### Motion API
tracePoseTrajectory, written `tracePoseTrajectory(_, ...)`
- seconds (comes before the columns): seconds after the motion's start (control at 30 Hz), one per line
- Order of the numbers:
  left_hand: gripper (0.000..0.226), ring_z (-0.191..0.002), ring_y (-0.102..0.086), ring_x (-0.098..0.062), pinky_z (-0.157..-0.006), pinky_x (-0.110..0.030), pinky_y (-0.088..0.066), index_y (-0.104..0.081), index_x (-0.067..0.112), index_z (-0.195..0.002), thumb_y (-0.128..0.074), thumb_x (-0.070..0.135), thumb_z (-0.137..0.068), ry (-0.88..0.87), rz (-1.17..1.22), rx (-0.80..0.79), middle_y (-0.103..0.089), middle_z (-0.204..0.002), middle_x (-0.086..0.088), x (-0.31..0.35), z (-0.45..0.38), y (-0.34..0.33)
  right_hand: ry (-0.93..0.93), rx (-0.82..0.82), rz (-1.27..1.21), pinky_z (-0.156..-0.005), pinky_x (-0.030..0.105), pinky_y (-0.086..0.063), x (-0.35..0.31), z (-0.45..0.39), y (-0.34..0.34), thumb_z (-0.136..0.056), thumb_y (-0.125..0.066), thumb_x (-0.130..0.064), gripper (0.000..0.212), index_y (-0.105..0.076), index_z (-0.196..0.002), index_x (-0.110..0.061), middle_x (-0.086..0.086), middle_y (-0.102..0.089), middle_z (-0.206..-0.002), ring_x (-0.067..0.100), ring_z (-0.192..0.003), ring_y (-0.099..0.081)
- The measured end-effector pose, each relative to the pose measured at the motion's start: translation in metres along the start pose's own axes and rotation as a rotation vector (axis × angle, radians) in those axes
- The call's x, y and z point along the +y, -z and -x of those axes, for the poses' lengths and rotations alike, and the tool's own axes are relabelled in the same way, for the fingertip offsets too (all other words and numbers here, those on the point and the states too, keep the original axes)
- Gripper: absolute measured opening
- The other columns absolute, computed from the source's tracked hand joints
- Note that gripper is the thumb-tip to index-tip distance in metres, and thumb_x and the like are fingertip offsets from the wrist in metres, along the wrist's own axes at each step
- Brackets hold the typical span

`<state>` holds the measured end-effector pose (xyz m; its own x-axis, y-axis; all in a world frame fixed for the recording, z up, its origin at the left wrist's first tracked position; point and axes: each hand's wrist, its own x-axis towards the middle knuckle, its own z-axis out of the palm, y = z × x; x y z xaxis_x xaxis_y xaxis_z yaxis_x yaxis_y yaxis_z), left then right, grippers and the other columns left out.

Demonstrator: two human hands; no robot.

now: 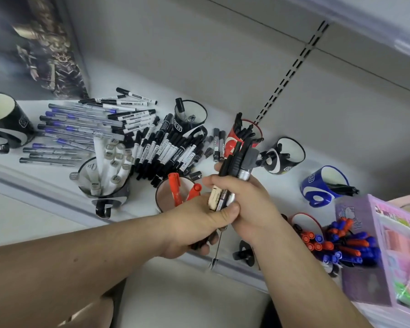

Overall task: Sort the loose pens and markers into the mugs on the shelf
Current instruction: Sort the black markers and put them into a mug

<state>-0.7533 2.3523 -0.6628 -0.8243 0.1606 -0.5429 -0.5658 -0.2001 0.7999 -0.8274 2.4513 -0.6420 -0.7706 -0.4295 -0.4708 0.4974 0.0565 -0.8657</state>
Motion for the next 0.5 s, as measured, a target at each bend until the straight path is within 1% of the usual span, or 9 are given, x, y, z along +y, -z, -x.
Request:
tracePoseTrajectory(0.03,0.034,-0.059,-0.047,-0.015,-0.059,-0.034,-0.05,-0.057,0.022,-0.091,-0.064,0.054,-0.082,0.011,0.013,-0.058,-0.05,-0.076,0.0,0.003,0.004,-0.001,0.004,-0.031,-0.015,-0.072,0.038,-0.055,0.001,0.001,0.001,-0.076,-0.074,-0.01,0.006,-0.071,-0.076,-0.015,0.015,-0.068,-0.083,0.024,-0.076,-0.065)
tracePoseTrajectory(0.07,0.037,-0.058,-0.048,-0.014,-0.061,-0.037,-0.054,-0.057,0.019,-0.093,-0.064,0.051,-0.077,0.037,0.039,-0.083,-0.049,-0.077,0.0,0.005,0.006,0.0,0.012,-0.031,-0.028,-0.073,0.038,-0.055,0.003,0.002,0.003,-0.075,-0.074,-0.022,0.011,-0.071,-0.081,-0.014,0.014,-0.07,-0.084,0.025,-0.077,-0.066)
tracePoseTrajectory(0.13,0.038,-0.061,-0.053,-0.017,-0.072,-0.043,-0.054,-0.058,0.018,-0.094,-0.065,0.048,-0.072,0.062,0.071,-0.119,-0.051,-0.078,-0.001,0.01,0.008,0.003,-0.004,-0.003,-0.049,-0.072,0.038,-0.059,0.006,0.004,0.003,-0.072,-0.067,-0.041,0.041,-0.067,-0.097,-0.008,0.015,-0.072,-0.09,0.029,-0.079,-0.068)
tracePoseTrajectory(0.2,0.034,-0.074,-0.06,-0.02,-0.073,-0.038,-0.051,-0.06,0.022,-0.093,-0.061,0.048,-0.073,0.042,0.023,-0.138,-0.056,-0.08,0.0,0.009,0.008,0.006,-0.018,0.038,-0.054,-0.075,0.039,-0.059,0.01,0.004,0.004,-0.07,-0.063,-0.053,0.061,-0.065,-0.109,-0.005,0.018,-0.073,-0.097,0.029,-0.084,-0.071)
tracePoseTrajectory(0.27,0.033,-0.076,-0.062,-0.02,-0.074,-0.04,-0.054,-0.062,0.021,-0.095,-0.062,0.046,-0.074,0.025,0.071,-0.145,-0.06,-0.082,0.0,0.005,0.008,0.007,0.003,0.043,0.021,-0.087,0.052,-0.056,0.013,0.003,0.007,-0.068,-0.063,-0.065,0.074,-0.065,-0.115,-0.008,0.017,-0.074,-0.102,0.031,-0.093,-0.072)
tracePoseTrajectory(0.3,0.032,-0.071,-0.061,-0.019,-0.072,-0.041,-0.055,-0.063,0.02,-0.097,-0.063,0.044,-0.075,0.028,0.14,-0.144,-0.062,-0.082,0.0,0.004,0.007,0.007,0.017,0.042,0.057,-0.092,0.058,-0.053,0.013,0.004,0.008,-0.068,-0.062,-0.068,0.073,-0.066,-0.115,-0.011,0.014,-0.074,-0.103,0.031,-0.097,-0.071)
tracePoseTrajectory(0.33,0.031,-0.065,-0.059,-0.017,-0.067,-0.037,-0.054,-0.063,0.018,-0.098,-0.063,0.041,-0.077,0.029,0.196,-0.12,-0.062,-0.082,-0.001,0.003,0.006,0.008,0.023,0.028,0.065,-0.095,0.06,-0.05,0.013,0.003,0.01,-0.071,-0.058,-0.067,0.07,-0.066,-0.115,-0.013,0.011,-0.075,-0.105,0.031,-0.1,-0.071)
tracePoseTrajectory(0.4,0.021,-0.058,-0.054,-0.015,-0.055,-0.027,-0.046,-0.062,0.016,-0.095,-0.063,0.034,-0.084,0.023,0.261,-0.067,-0.063,-0.076,-0.001,0.001,0.006,0.011,0.039,-0.039,0.044,-0.099,0.055,-0.048,0.01,0.003,0.015,-0.077,-0.052,-0.065,0.069,-0.064,-0.122,-0.014,0.011,-0.072,-0.114,0.03,-0.108,-0.068)
tracePoseTrajectory(0.5,0.008,-0.056,-0.051,-0.013,-0.047,-0.022,-0.04,-0.062,0.016,-0.088,-0.062,0.024,-0.087,-0.01,0.294,-0.079,-0.06,-0.067,0.0,-0.001,0.006,0.016,0.053,-0.103,0.049,-0.095,0.055,-0.043,0.007,0.001,0.018,-0.08,-0.052,-0.072,0.077,-0.058,-0.134,-0.018,0.014,-0.065,-0.128,0.043,-0.12,-0.058)
